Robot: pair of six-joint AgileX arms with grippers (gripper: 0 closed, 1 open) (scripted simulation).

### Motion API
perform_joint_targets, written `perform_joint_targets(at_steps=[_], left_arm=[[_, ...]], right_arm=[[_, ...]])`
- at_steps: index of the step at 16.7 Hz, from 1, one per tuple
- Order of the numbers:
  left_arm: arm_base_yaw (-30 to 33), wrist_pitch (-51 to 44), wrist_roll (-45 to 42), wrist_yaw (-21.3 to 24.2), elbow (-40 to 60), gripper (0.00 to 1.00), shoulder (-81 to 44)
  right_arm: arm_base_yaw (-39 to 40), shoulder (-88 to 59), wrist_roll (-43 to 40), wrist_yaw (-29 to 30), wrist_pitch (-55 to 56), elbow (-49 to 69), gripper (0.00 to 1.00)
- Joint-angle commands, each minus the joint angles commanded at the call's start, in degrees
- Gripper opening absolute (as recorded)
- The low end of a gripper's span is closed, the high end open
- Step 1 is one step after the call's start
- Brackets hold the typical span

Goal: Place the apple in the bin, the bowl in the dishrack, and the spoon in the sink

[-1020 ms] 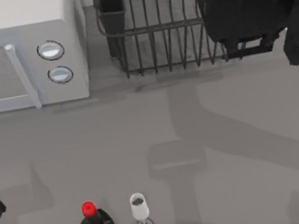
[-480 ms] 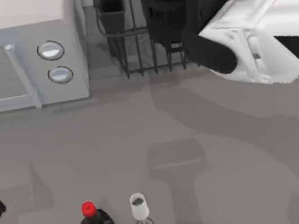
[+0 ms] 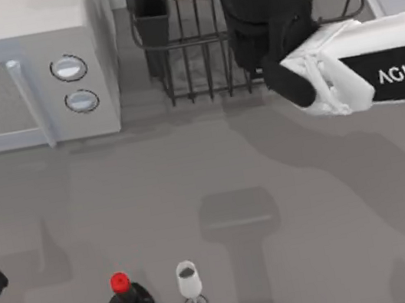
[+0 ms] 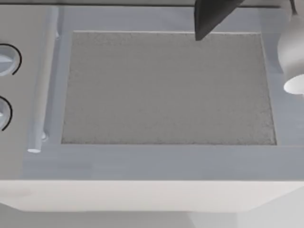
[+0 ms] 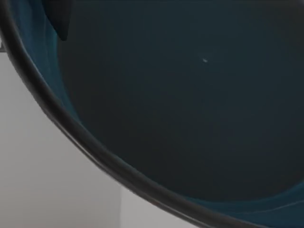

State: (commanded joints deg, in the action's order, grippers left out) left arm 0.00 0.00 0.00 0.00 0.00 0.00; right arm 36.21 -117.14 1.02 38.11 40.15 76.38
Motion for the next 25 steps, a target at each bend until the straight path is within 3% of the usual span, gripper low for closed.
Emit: perform_joint_targets(at_steps=[4,17,25], left_arm=[[0.00,0.00,0.00,0.00,0.00,1.00,0.00],[0.00,0.00,0.00,0.00,0.00,1.00,0.00],[0.00,0.00,0.00,0.00,0.00,1.00,0.00]], right_arm=[[0.00,0.00,0.00,0.00,0.00,0.00,0.00],[0.00,0.00,0.00,0.00,0.00,0.00,0.98],[0.00,0.00,0.00,0.00,0.00,0.00,1.00]])
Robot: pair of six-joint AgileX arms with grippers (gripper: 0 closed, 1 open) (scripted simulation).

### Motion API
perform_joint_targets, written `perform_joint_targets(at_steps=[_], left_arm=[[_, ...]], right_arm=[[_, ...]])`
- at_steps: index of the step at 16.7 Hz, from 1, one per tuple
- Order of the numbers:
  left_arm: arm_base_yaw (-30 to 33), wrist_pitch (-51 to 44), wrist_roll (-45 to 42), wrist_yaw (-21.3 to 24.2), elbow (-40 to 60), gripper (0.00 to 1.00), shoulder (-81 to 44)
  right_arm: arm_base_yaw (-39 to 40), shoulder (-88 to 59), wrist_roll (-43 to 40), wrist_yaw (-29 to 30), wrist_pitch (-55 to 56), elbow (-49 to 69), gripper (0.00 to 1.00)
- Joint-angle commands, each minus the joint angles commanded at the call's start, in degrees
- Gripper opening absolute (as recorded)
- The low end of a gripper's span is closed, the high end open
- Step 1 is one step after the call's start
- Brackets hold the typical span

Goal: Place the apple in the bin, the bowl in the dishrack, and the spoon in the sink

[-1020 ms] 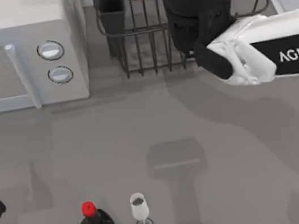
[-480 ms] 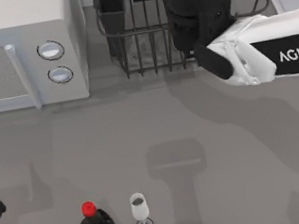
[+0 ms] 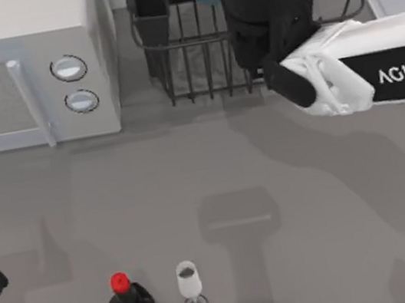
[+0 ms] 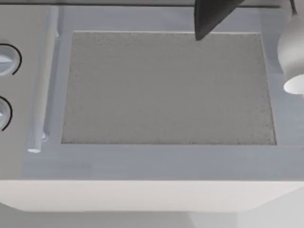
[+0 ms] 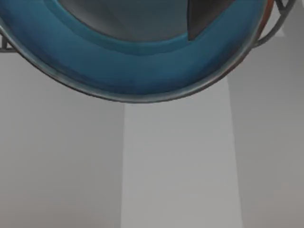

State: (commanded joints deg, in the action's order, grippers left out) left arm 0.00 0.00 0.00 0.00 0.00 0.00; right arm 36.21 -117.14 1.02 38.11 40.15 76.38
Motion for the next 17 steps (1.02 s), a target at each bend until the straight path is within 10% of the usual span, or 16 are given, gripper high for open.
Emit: perform_joint_targets(at_steps=[17], left_arm=[[0.00,0.00,0.00,0.00,0.00,1.00,0.00]], right_arm=[[-16.36,50.20,-0.48,-17.39,-18.50,-33.84,1.00]])
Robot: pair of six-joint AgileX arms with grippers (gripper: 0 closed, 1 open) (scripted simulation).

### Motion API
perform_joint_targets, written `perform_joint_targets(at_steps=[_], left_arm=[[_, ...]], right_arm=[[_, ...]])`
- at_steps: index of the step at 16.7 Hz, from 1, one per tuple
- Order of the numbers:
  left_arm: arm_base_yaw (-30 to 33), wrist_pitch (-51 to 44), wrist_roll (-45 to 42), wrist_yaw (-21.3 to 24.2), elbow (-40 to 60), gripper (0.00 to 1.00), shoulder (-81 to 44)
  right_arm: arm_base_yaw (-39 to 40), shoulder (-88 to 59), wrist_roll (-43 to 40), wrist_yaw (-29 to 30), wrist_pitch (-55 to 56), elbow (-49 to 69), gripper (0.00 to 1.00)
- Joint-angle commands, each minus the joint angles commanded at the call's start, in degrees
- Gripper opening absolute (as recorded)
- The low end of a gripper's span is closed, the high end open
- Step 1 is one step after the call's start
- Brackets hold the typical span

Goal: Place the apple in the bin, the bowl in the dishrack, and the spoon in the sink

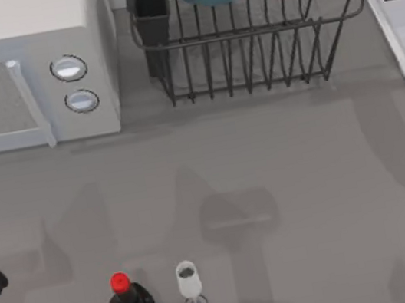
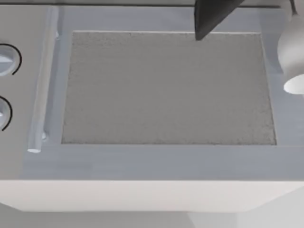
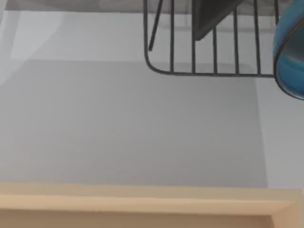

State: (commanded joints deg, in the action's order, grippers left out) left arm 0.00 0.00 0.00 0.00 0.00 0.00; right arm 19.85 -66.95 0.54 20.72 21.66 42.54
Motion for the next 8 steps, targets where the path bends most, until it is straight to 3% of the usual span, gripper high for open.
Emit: perform_joint_targets(at_steps=[8], left_arm=[[0.00,0.00,0.00,0.00,0.00,1.00,0.00]], right_arm=[[-10.41,46.43,-0.23,-10.81,-11.38,-26.99,1.00]])
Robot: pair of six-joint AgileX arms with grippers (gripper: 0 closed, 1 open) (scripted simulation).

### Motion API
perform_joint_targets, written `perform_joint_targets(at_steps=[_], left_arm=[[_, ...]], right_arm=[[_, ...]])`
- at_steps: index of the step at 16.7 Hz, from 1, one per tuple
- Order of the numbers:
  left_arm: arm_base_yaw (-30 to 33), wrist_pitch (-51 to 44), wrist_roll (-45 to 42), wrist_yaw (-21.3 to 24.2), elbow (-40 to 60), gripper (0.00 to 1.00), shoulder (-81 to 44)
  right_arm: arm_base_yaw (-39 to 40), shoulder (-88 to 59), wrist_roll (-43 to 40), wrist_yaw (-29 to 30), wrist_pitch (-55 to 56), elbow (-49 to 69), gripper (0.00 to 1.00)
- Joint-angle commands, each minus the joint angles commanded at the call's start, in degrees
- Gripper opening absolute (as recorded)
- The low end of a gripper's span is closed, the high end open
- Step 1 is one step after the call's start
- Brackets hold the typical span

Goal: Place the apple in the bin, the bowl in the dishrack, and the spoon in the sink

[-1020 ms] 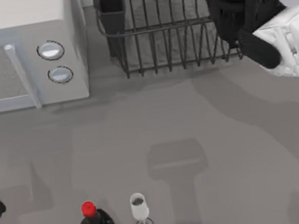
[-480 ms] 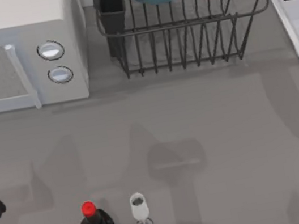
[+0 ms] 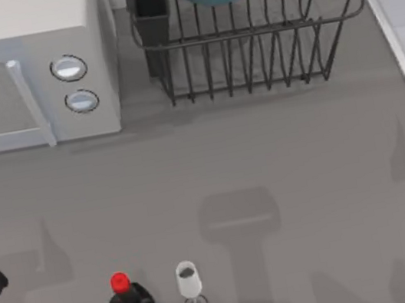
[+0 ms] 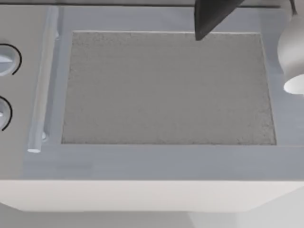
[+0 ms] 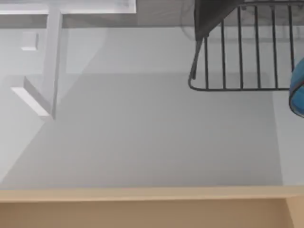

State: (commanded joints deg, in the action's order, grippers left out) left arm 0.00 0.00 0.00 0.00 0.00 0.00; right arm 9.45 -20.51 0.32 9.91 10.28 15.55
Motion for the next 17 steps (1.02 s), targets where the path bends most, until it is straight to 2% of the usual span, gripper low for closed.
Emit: perform_joint_targets(at_steps=[3,7,14,17], left_arm=[[0.00,0.00,0.00,0.00,0.00,1.00,0.00],[0.00,0.00,0.00,0.00,0.00,1.00,0.00],[0.00,0.00,0.00,0.00,0.00,1.00,0.00],[0.00,0.00,0.00,0.00,0.00,1.00,0.00]], right_arm=[[-4.66,11.79,-0.14,-4.74,-5.01,-9.15,1.00],[-9.05,19.93,-0.30,-9.46,-9.82,-15.11,1.00],[-9.28,20.29,-0.31,-9.81,-10.18,-15.44,1.00],[-10.46,17.37,-3.80,-9.80,-12.35,-13.58,1.00]])
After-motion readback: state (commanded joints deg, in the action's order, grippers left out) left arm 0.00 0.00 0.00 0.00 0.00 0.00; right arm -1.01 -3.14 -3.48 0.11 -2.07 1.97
